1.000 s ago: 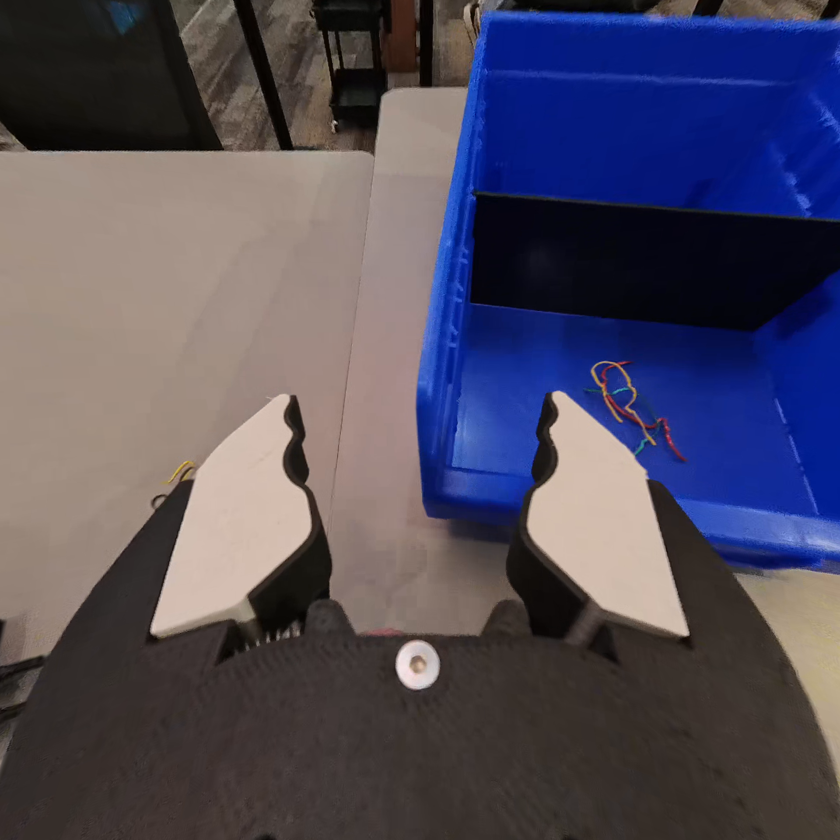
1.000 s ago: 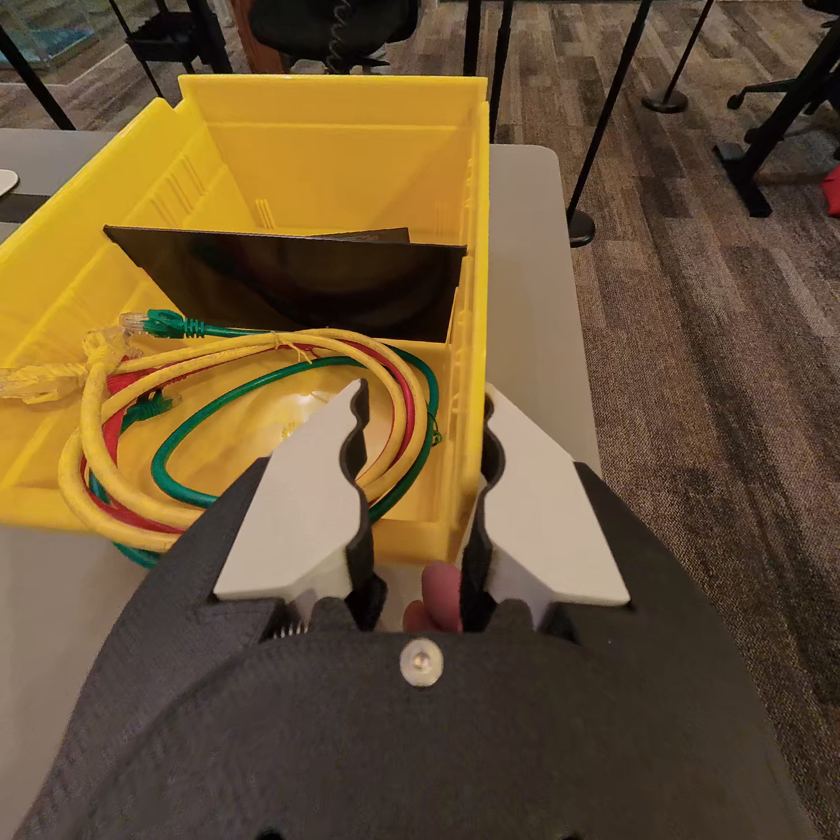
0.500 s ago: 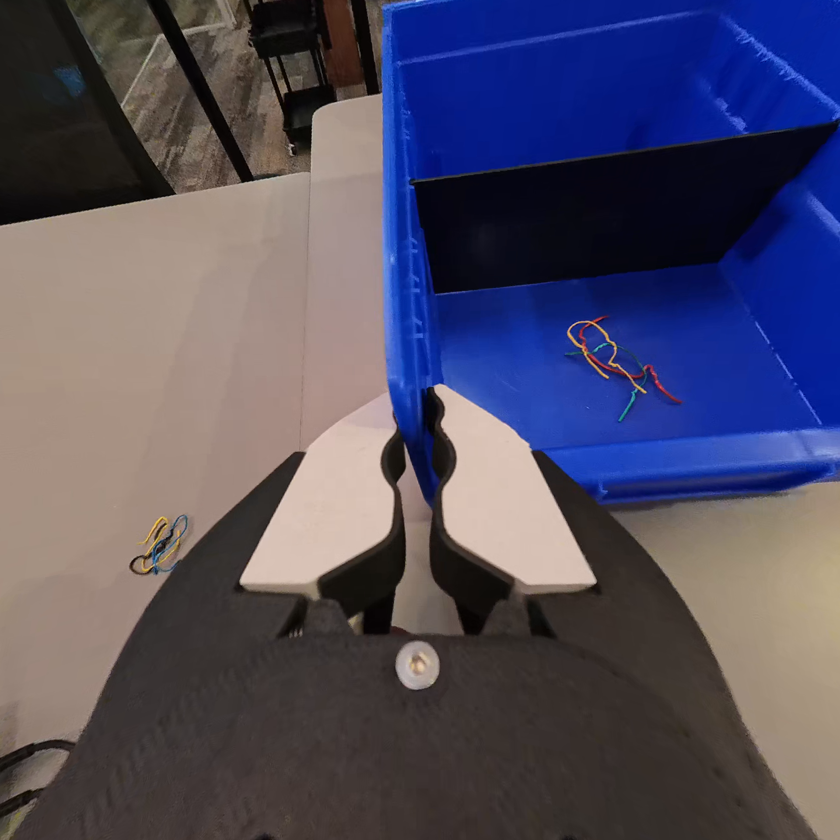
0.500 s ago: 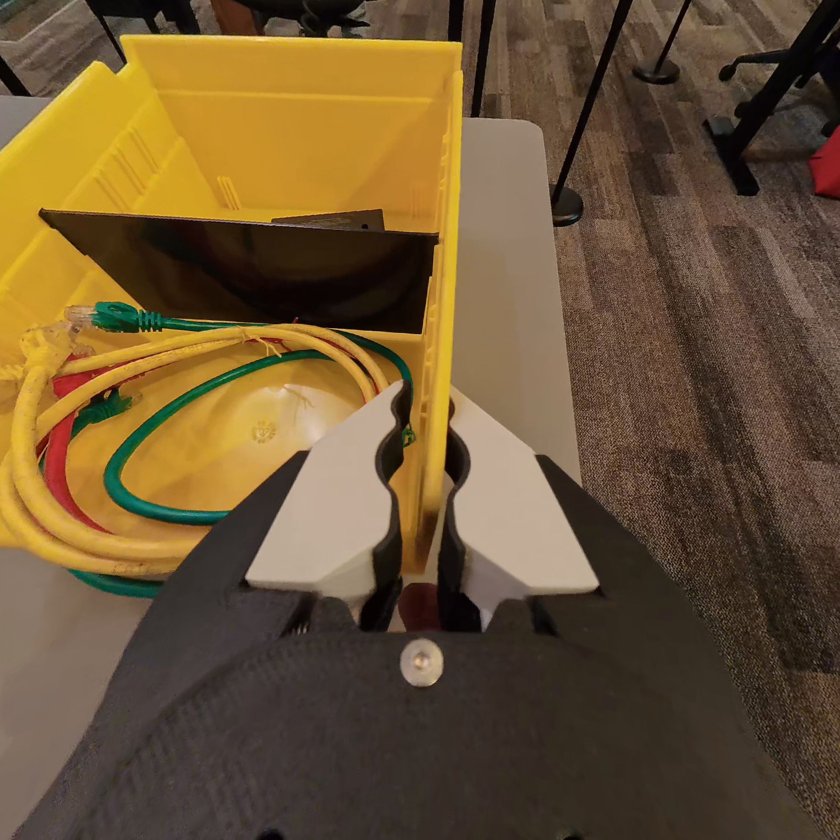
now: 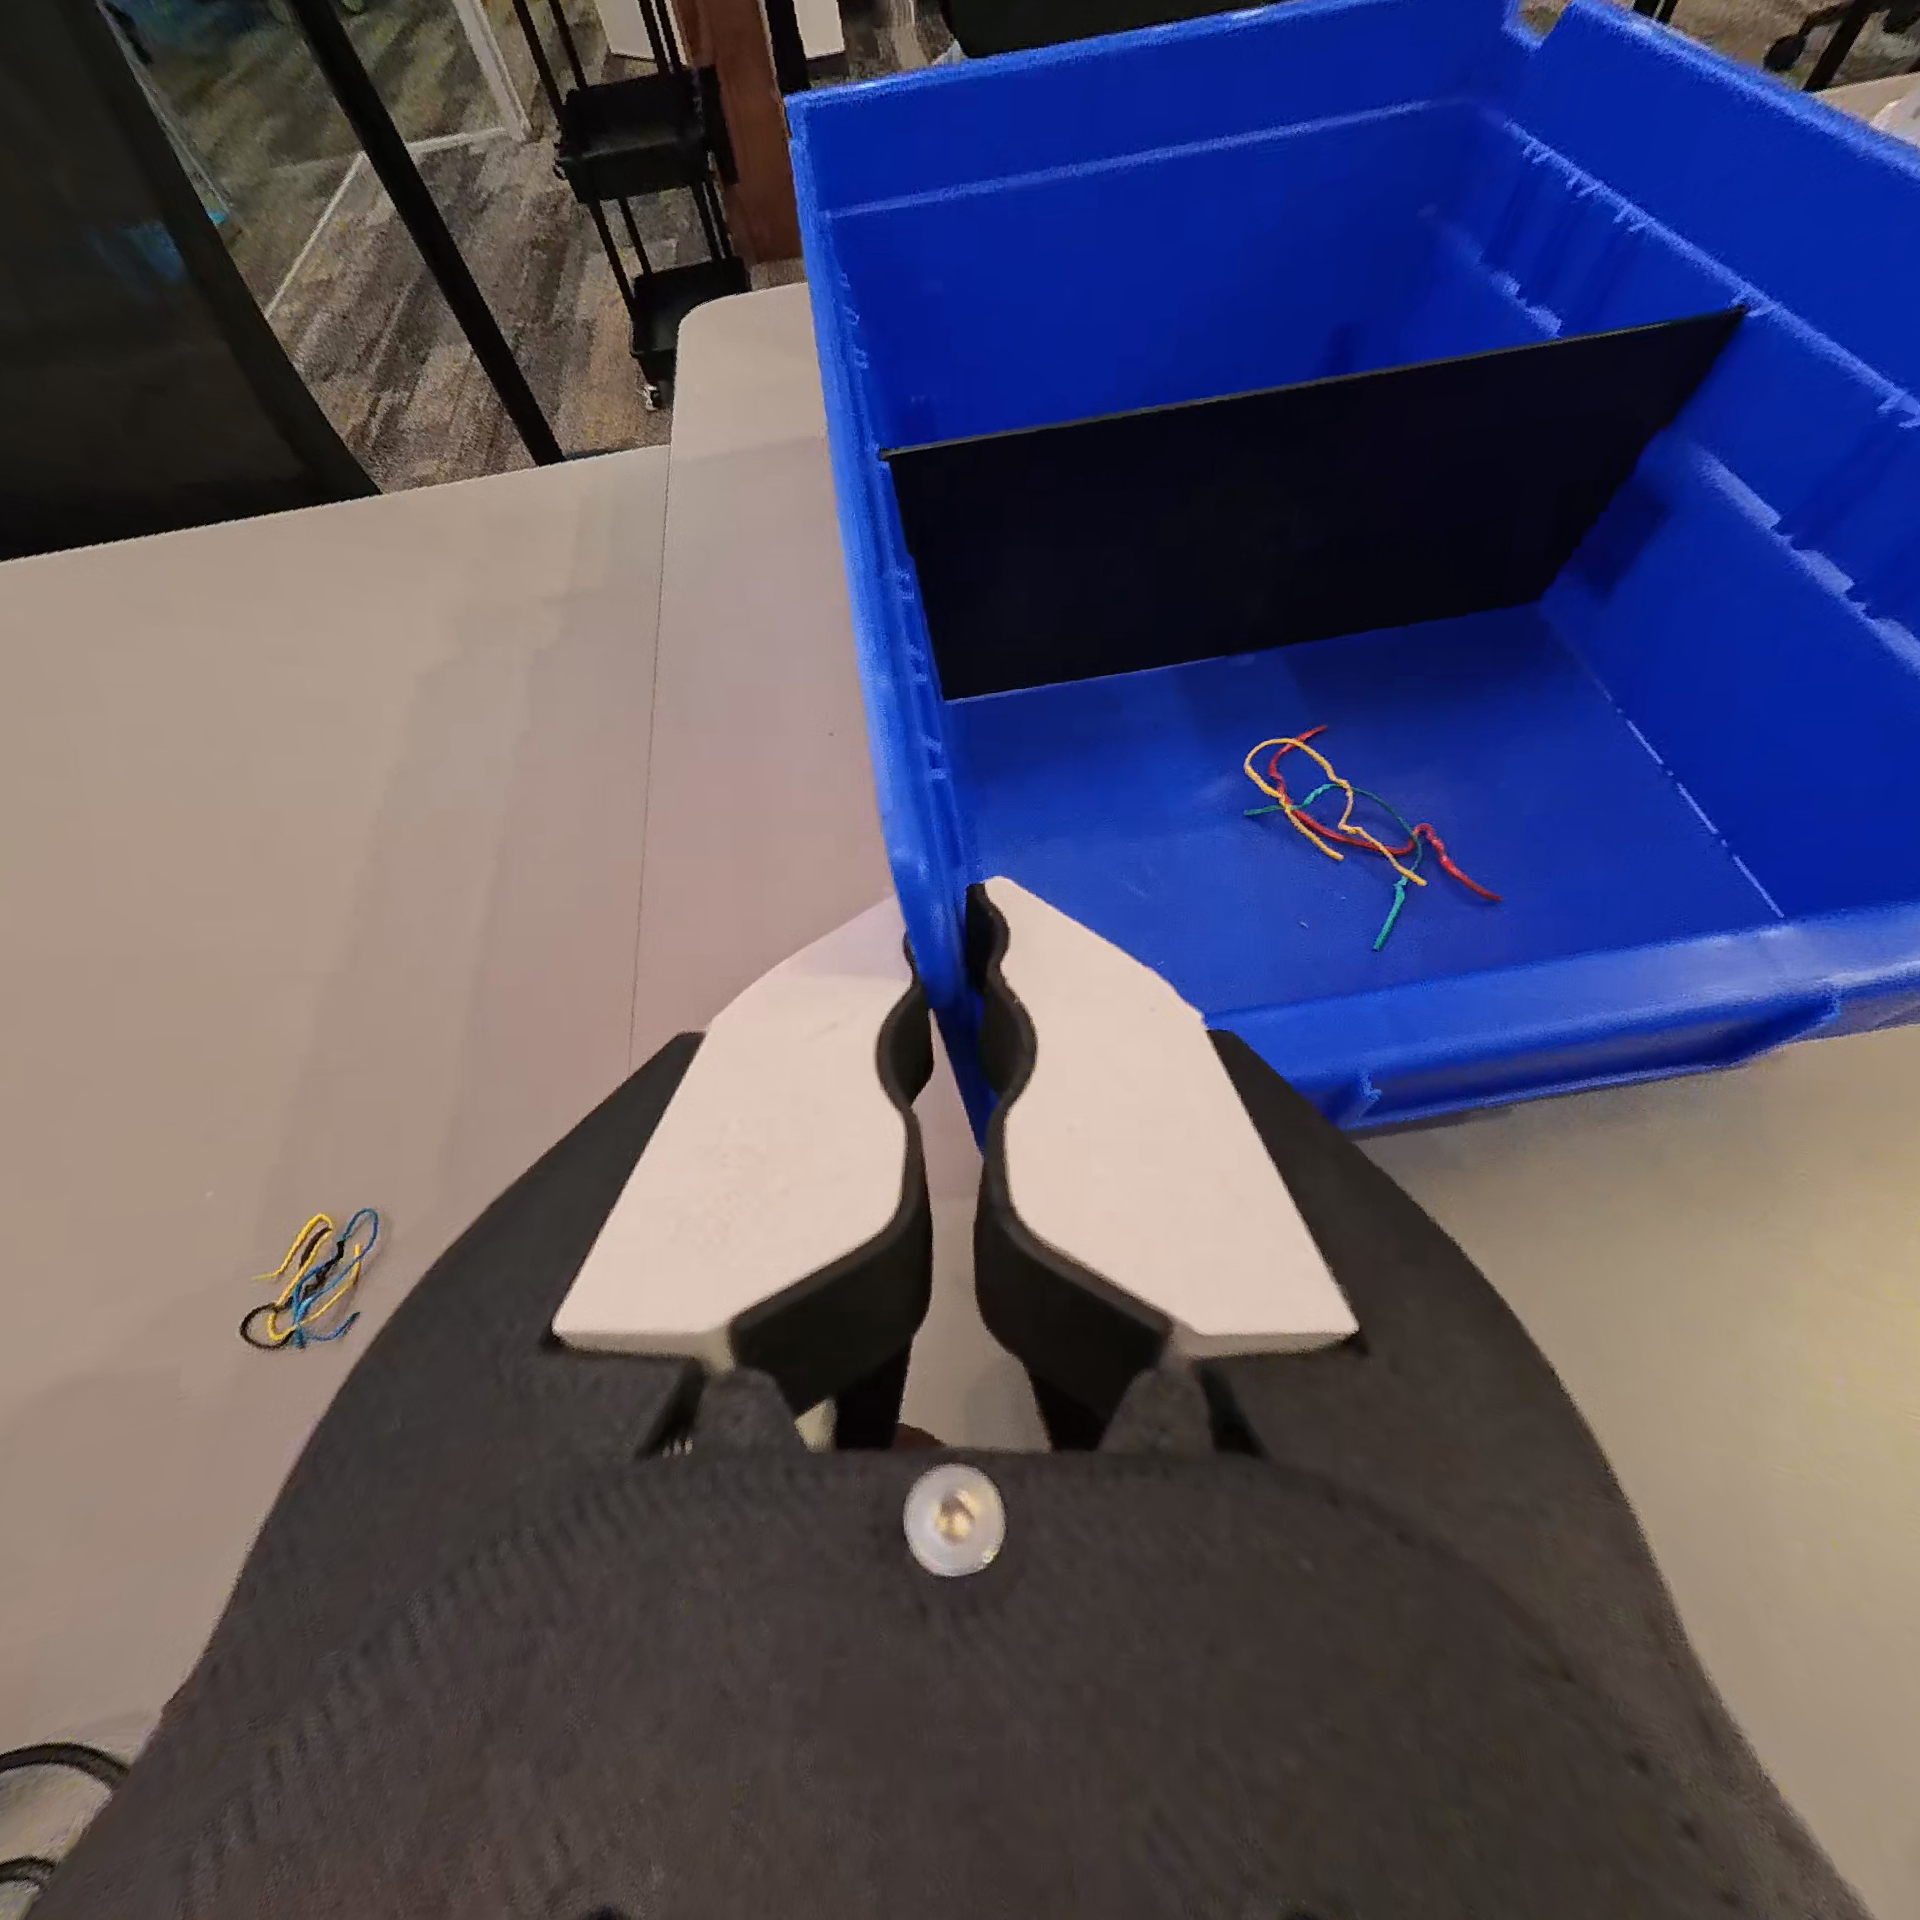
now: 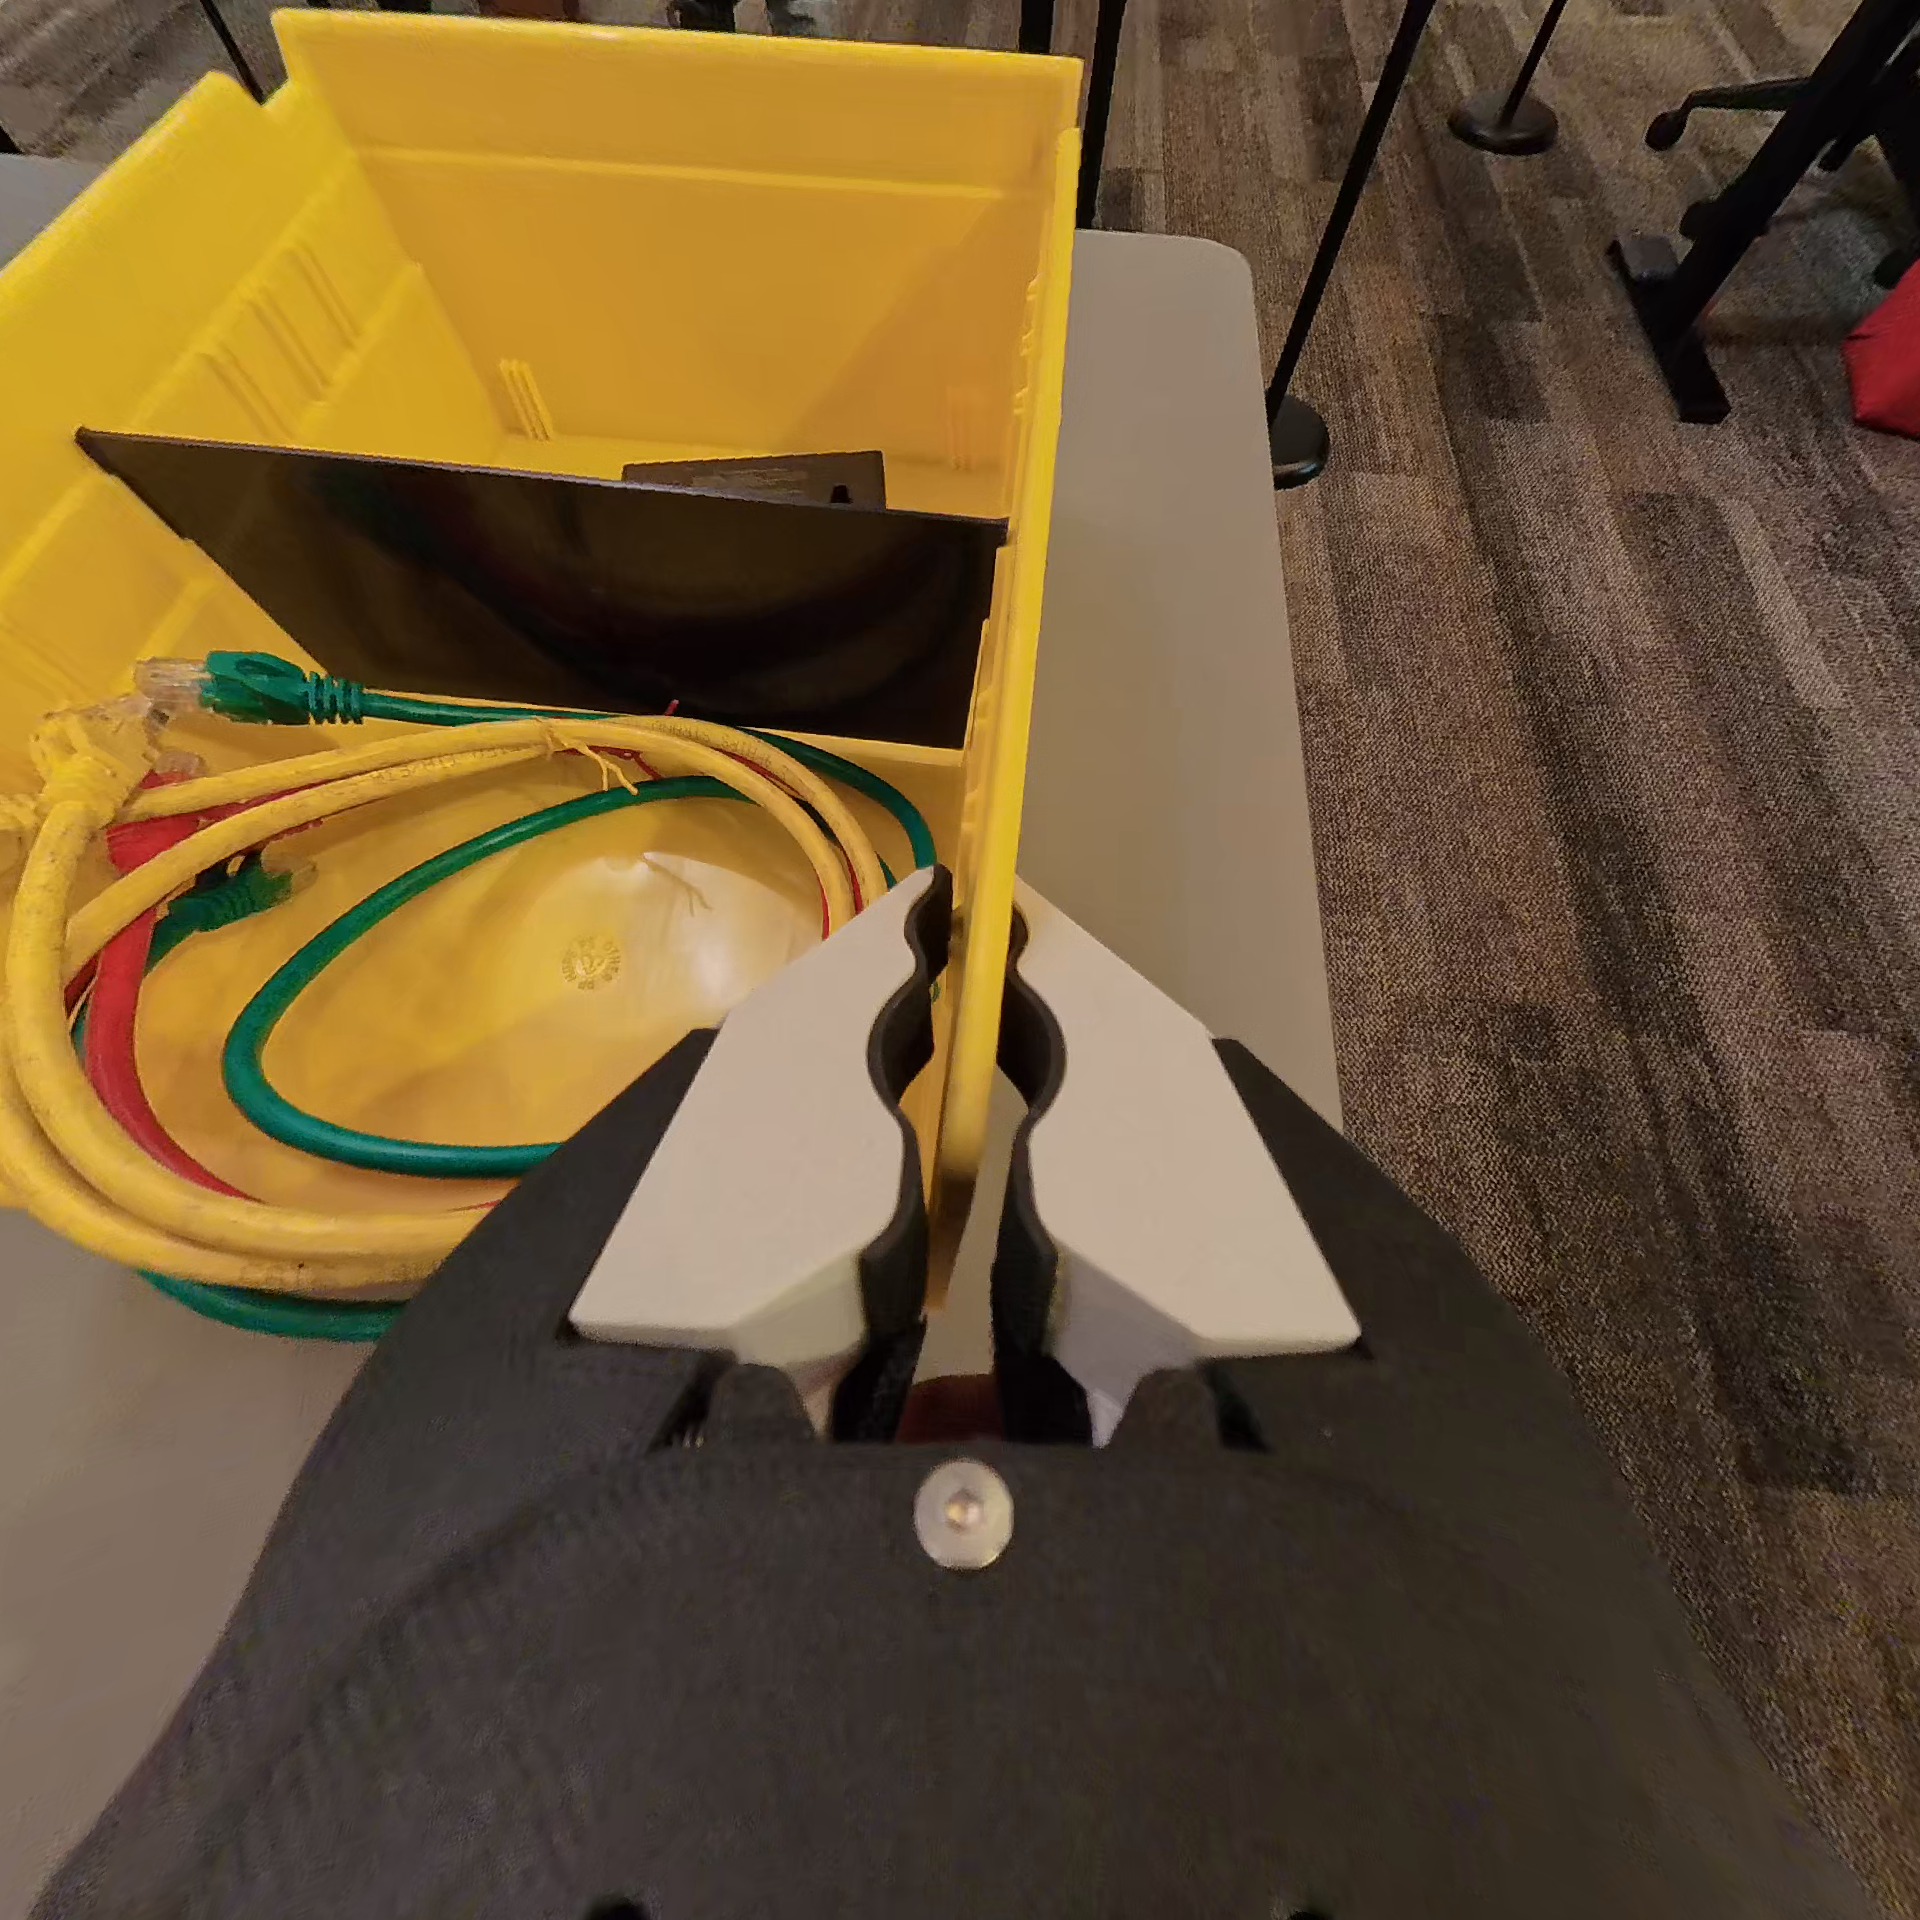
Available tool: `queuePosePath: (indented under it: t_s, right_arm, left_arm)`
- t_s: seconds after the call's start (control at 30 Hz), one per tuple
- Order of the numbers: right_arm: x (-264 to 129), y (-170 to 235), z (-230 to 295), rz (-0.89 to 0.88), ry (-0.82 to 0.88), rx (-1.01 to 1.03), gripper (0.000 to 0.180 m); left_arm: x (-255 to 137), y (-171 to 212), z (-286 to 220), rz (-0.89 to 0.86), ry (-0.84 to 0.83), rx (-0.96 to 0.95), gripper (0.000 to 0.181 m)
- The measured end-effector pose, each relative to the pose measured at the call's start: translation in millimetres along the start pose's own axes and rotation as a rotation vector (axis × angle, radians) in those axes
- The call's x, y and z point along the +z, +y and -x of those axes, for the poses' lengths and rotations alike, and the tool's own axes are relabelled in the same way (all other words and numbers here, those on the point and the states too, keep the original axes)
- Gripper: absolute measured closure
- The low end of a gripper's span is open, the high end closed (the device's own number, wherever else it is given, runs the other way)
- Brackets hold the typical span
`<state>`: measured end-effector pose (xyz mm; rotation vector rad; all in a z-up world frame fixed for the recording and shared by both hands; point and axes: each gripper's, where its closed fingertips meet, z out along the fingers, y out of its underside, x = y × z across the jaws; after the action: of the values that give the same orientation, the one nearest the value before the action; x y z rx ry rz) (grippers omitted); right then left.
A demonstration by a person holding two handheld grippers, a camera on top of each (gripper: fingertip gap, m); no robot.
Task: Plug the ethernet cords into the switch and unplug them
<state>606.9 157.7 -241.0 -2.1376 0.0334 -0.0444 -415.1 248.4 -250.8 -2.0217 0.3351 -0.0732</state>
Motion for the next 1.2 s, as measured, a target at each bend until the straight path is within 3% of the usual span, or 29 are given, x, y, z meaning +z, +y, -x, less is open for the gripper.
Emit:
queuePosePath:
  t_s: [0.23, 1.2]
  right_arm:
    - [-12, 9, 27, 0.03, 0.02, 0.006, 0.175]
    - [-45, 27, 253, 0.075, -0.201, -0.12, 0.175]
  left_arm:
    - [-11, -12, 4, -0.084, 0.037, -0.139, 0.177]
    - [-46, -53, -17, -0.251, 0.131, -0.155, 0.173]
